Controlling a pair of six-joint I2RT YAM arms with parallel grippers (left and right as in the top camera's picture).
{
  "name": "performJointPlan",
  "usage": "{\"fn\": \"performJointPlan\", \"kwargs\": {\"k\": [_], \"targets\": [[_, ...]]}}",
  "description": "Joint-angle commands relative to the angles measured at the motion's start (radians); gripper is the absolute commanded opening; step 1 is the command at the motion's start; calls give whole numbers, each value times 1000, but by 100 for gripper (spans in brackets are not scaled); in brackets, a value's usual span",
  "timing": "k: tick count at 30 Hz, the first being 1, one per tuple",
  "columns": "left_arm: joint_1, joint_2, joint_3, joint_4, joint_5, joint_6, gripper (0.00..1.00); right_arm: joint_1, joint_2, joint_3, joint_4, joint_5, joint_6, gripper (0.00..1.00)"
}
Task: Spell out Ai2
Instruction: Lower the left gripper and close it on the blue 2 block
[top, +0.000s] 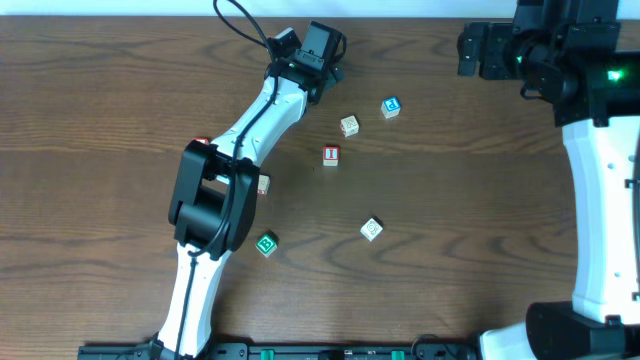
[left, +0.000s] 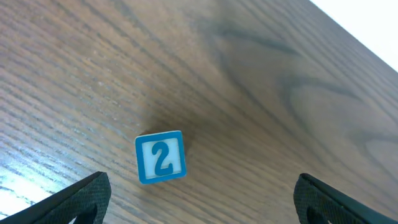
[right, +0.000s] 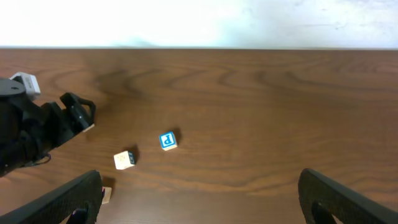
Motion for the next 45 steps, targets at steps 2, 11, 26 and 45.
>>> {"fn": "performJointPlan", "kwargs": {"k": [2, 11, 26, 45], "targets": [[-1, 48, 23, -37, 0, -19, 95, -6, -16, 0, -5, -7, -13, 99], [7, 78, 23, -57, 0, -56, 92, -6, -16, 0, -8, -7, -13, 99], [19, 95, 23, -54, 20, -56, 66, -6, -16, 0, -14, -7, -13, 99], [51, 124, 23, -19, 54, -87, 55, -6, -16, 0, -37, -7, -13, 99]]}}
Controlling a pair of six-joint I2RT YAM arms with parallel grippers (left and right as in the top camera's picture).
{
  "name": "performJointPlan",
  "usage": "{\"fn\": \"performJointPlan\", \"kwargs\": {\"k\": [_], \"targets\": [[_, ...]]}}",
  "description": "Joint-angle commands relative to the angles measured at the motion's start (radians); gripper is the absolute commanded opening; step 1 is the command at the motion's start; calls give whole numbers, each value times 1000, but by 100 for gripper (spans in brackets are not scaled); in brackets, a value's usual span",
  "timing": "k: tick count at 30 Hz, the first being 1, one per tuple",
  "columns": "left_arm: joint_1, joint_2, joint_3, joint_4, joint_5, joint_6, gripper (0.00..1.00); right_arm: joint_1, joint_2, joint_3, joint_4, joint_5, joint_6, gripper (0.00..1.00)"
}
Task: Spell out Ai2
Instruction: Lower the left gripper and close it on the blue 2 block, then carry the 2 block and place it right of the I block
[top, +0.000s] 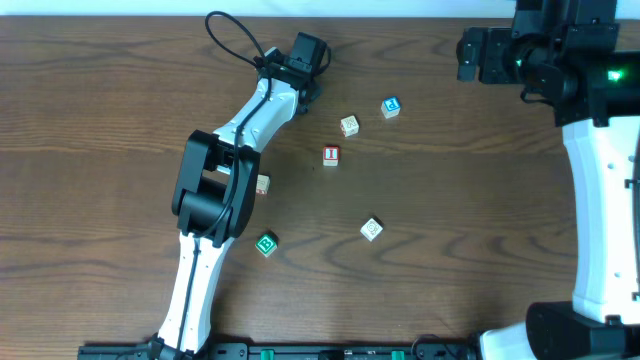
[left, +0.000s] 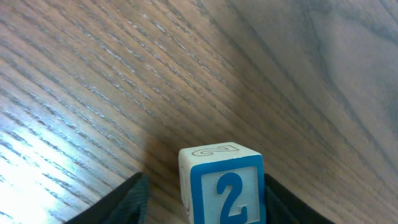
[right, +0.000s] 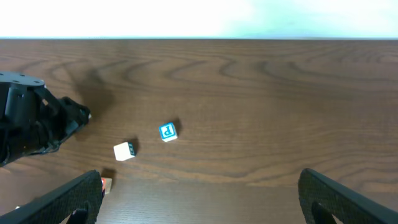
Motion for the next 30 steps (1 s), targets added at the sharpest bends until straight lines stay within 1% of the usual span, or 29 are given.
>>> {"fn": "performJointPlan", "kwargs": {"k": [1, 8, 15, 18, 22, 25, 28, 30], "targets": [[1, 34, 22, -1, 13, -8, 54, -6, -16, 0, -3, -5, -13, 99], [1, 39, 22, -1, 28, -8, 45, -6, -16, 0, -3, -5, -13, 99], [1, 39, 22, -2, 27, 3, 40, -6, -16, 0, -3, -5, -13, 99], [1, 39, 23, -6, 27, 24, 40, -6, -16, 0, -3, -5, -13, 99], [1, 39, 23, -22, 19, 59, 35, -6, -16, 0, -2, -5, -13, 99], [1, 39, 27, -38, 6, 78, 35, -6, -8, 0, -2, -5, -13, 99], [1, 39, 55, -59, -13, 150, 34, -6, 7, 0, -2, -11, -13, 99], [1, 39, 79, -88, -55, 166, 34, -6, 16, 0, 5, -32, -13, 99]]}}
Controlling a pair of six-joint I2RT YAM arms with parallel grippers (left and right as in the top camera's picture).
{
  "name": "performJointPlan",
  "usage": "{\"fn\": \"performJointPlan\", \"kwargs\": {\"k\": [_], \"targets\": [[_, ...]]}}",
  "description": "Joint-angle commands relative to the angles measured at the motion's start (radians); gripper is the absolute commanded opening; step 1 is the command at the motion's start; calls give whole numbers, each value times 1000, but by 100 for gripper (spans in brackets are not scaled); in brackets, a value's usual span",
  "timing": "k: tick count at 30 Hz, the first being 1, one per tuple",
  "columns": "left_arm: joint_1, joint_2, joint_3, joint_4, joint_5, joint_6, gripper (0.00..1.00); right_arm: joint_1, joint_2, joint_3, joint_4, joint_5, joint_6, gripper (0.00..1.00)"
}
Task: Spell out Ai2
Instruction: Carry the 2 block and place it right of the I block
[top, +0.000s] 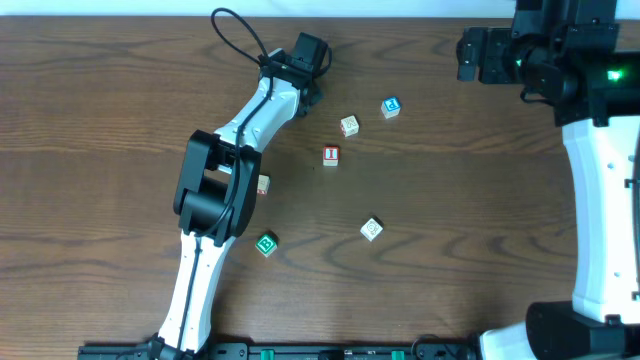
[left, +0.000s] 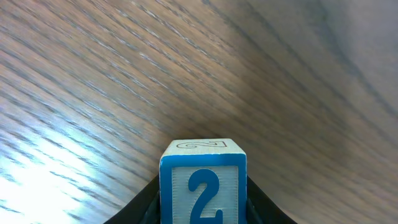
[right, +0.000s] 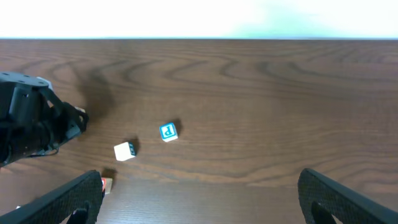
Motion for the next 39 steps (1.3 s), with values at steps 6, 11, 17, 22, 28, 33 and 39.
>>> {"fn": "performJointPlan", "kwargs": {"k": [6, 11, 17, 22, 28, 33, 39], "targets": [[-1, 25, 116, -82, -74, 128, 29, -6, 16, 0, 48, -29, -13, 99], [-15, 17, 212, -163, -92, 229, 25, -6, 16, 0, 75, -29, -16, 99], [-84, 16, 326, -303, -34, 351, 22, -6, 16, 1, 105, -8, -35, 99], [-169, 16, 329, -443, 49, 352, 7, -36, 6, 1, 126, 27, -35, 99], [-258, 16, 329, -541, -1, 315, 6, -94, 4, 2, 127, -26, -35, 99], [-307, 16, 329, -601, -1, 291, 6, -108, 4, 2, 114, -26, -36, 99], [-335, 10, 329, -692, -1, 300, 6, -108, 3, 2, 77, -49, -76, 99]]}}
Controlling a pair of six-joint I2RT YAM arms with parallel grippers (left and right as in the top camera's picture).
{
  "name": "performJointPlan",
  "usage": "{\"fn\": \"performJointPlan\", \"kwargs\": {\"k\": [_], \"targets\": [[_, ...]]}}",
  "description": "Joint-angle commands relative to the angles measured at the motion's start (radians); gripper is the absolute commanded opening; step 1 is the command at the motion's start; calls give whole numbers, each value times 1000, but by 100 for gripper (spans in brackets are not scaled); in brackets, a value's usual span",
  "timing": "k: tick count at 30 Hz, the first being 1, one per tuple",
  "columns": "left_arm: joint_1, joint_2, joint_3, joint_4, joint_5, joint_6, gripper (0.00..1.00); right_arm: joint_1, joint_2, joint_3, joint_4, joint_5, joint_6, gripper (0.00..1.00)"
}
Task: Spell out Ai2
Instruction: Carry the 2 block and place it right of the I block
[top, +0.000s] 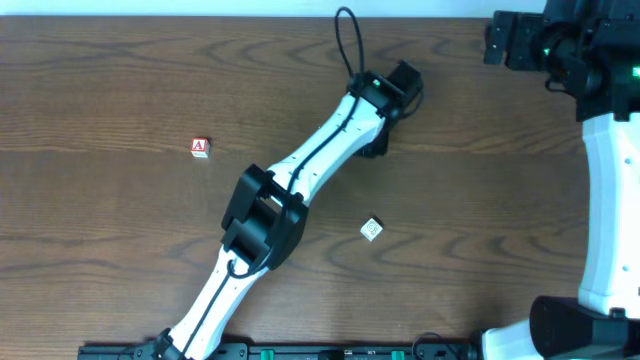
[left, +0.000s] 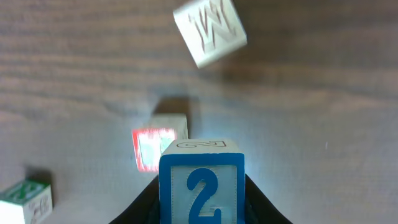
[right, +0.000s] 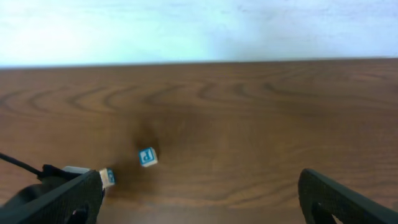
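Observation:
My left gripper (top: 373, 143) is shut on the blue "2" block (left: 202, 186) and holds it above the table. Beneath and just left of the "2" lies the red "I" block (left: 152, 149), partly hidden behind it. The red "A" block (top: 201, 147) sits alone far to the left. My right gripper (right: 199, 208) hangs open and empty high over the table's back right. From there the held "2" block (right: 107, 177) shows at the lower left.
A pale "M" block (left: 209, 31) lies beyond the held block, and a green block (left: 25, 200) sits at the lower left. A blue "P" block (right: 147, 157) lies close by, and a pale block (top: 372, 229) sits nearer the front. My left arm (top: 300, 180) crosses the table's middle.
My left gripper, still shut on the "2" block, has moved from the back of the table rightward to above the cluster of blocks. The "A" block now shows. The right wrist view has shifted.
My left gripper first hung open above the "2" block at the table's back. Then its fingers stood on both sides of the block, then shut on it. Now the block is held off the table over the "I" block. The right gripper stayed open throughout.

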Motion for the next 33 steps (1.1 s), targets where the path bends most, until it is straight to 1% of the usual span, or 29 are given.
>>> {"fn": "performJointPlan", "kwargs": {"k": [1, 6, 9, 11, 14, 18, 24, 33], "targets": [[1, -7, 16, -43, -5, -8, 6, -11, -6, 2, -13, -23, -34, 99], [18, -91, -8, -58, 10, -7, 6, -34, -25, 2, -21, -27, -34, 99], [23, -154, -126, -8, 24, -7, 6, -46, -39, 2, -26, -26, -34, 99], [29, -193, -236, 52, 66, -7, 6, -54, -46, 1, -28, -27, -34, 99], [34, -213, -313, 121, 95, 16, 6, -69, -47, 1, -30, -53, -35, 99], [31, -210, -315, 187, 87, 53, 6, -80, -47, 1, -27, -85, -37, 99], [31, -163, -325, 289, 117, 18, 6, -80, -47, 1, -28, -86, -38, 99], [29, -116, -325, 315, 127, 7, 6, -80, -47, 1, -27, -86, -38, 99]]}}
